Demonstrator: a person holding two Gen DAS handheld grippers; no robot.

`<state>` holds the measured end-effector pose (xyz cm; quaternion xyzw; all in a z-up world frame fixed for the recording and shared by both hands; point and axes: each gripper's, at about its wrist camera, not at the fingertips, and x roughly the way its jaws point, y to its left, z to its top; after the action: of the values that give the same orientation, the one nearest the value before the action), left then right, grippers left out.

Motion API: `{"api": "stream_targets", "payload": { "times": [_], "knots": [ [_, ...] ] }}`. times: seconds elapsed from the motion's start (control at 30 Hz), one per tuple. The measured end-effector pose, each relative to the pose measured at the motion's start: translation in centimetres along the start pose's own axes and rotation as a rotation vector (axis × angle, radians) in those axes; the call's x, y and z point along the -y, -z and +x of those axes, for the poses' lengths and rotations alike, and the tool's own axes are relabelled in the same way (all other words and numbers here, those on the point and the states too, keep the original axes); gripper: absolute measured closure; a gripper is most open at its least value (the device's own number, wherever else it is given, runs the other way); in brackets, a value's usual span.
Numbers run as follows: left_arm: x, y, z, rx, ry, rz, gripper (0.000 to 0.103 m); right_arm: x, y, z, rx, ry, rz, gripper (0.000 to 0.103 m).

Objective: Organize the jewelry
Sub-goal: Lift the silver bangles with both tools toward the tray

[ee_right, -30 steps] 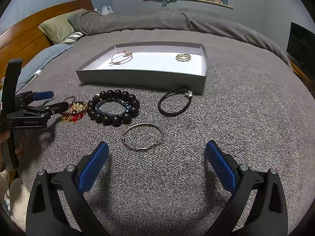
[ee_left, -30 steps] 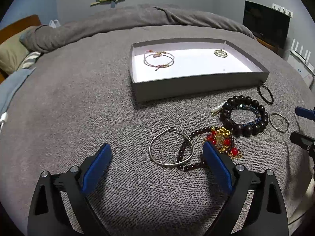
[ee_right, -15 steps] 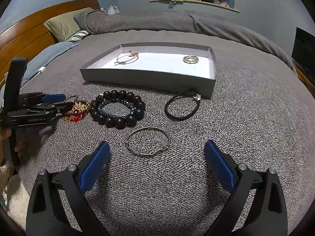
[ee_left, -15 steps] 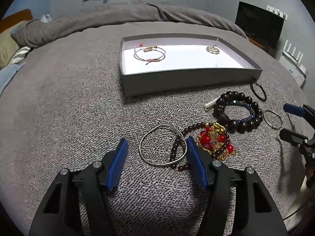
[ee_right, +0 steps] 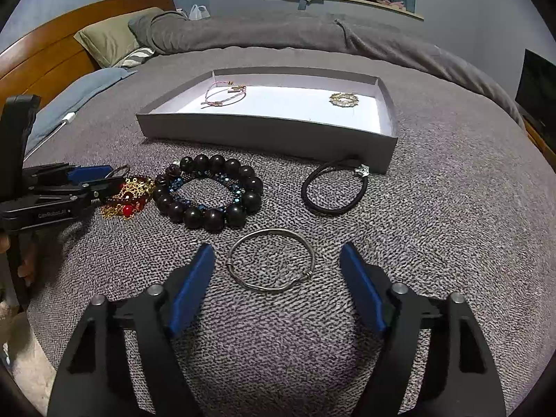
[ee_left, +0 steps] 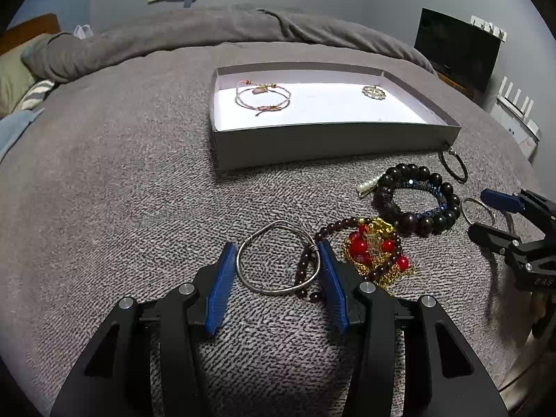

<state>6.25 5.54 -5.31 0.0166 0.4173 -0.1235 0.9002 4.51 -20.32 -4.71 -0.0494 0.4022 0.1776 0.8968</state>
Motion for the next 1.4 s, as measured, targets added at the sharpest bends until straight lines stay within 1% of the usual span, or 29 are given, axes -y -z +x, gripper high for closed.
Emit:
{"api": "stream_targets", "payload": {
  "times": [0.2, 0.5, 1.03, 1.2, 1.4],
  "knots": [
    [0.1, 0.0, -0.3, 0.005, -0.006, 0.006, 0.053, 0.5, 0.0, -0.2, 0.004, -0.007, 0.021, 0.052],
    [0.1, 0.0, -1.5, 0.019, -0.008, 0.017, 0.053, 0.7, -0.1, -0.9, 0.017, -0.024, 0.034, 0.052],
    [0.3, -1.4, -4.4, 0.087, 0.004, 0.028, 0.053, 1.3, -1.0, -2.8, 0.055, -0.030, 0.042, 0.052],
    [0.6, -2.7, -4.7, 0.097, -0.006, 0.052, 0.053, 1.8, -2.5, -3.3, 0.079, -0.037, 0.046, 0.052],
    [1.1, -5.7, -4.8, 0.121, -0.001, 0.075, 0.053, 2.9, -6.0, -3.5, 0.145, -0.004, 0.042, 0.052]
  ]
}}
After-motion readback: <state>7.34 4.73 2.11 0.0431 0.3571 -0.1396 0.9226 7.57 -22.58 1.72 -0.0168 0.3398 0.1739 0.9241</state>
